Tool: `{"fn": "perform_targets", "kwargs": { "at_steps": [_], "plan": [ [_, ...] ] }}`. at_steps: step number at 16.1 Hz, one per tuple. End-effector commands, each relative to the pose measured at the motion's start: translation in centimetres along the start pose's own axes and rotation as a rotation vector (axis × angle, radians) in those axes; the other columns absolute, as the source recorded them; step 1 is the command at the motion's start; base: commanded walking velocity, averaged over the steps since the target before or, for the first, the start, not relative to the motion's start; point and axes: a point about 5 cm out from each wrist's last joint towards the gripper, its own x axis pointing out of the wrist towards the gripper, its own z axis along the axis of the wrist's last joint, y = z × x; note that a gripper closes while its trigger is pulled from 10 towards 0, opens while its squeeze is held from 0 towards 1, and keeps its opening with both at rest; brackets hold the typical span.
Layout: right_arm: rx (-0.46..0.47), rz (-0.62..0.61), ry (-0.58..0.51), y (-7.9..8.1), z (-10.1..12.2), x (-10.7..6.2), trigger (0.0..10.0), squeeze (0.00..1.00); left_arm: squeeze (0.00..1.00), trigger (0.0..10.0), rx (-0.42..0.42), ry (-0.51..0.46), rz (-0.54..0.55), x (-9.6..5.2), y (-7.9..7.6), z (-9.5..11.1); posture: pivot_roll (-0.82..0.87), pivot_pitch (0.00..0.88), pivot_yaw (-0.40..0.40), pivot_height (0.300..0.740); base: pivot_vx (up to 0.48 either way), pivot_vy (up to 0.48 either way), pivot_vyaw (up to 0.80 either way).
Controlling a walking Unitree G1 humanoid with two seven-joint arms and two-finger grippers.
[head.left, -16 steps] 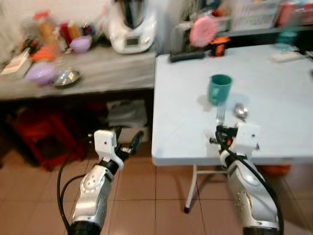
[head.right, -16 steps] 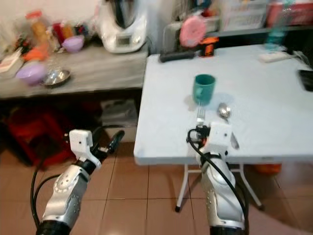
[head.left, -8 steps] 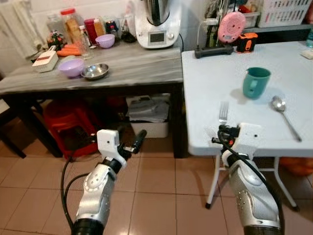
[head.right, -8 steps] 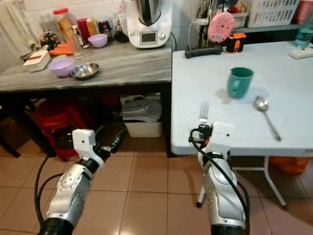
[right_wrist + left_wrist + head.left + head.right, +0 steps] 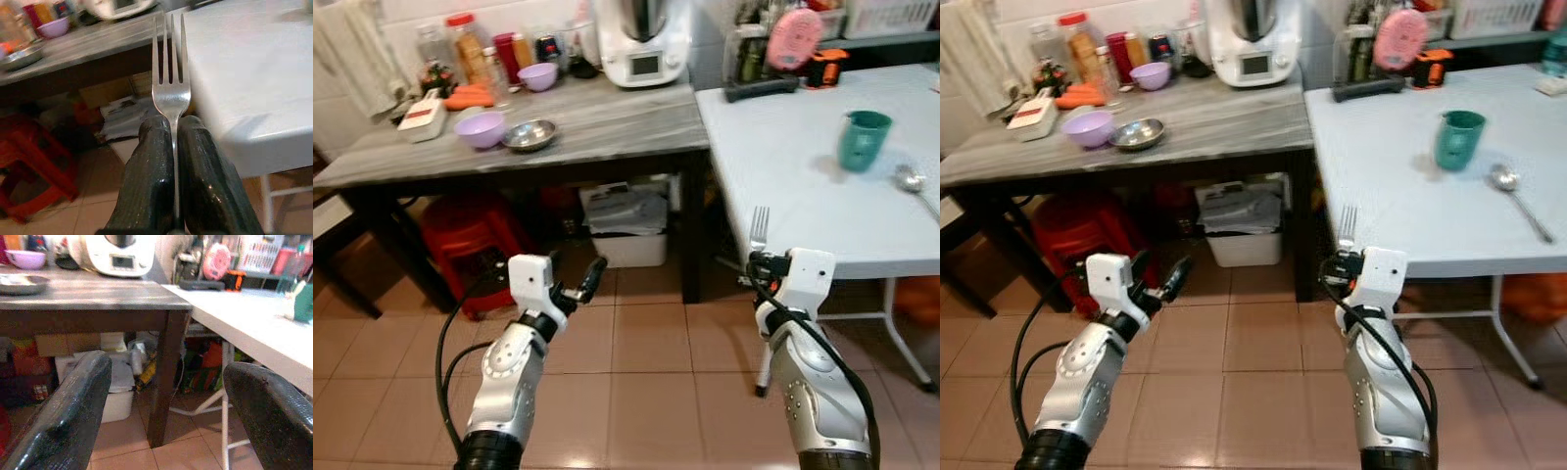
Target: Setting the table
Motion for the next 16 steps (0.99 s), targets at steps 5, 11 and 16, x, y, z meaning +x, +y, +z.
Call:
{"fn": "perform_targets", "kwargs": {
  "at_steps": [5,11,16],
  "plan": [
    [0.006,0.039,-0.022,1.3,0.4,0.3,10.0,0.0,0.0,10.0,0.046,0.003,0.084,-0.6,1.9,0.2,-0.06,0.0,0.123,0.74,0.0,0.439,0.0],
    [-0.007,0.036,-0.03,0.9,0.4,0.2,10.0,0.0,0.0,10.0,0.125,0.031,0.126,-1.3,2.5,-0.1,-0.06,0.0,0.128,0.74,0.0,0.294,0.0],
    [-0.022,0.043,-0.056,0.1,0.6,-1.0,10.0,0.0,0.0,10.0,0.185,0.025,0.166,-3.0,3.5,0.1,-0.06,0.0,0.13,0.74,0.0,0.0,0.0]
  ]
}}
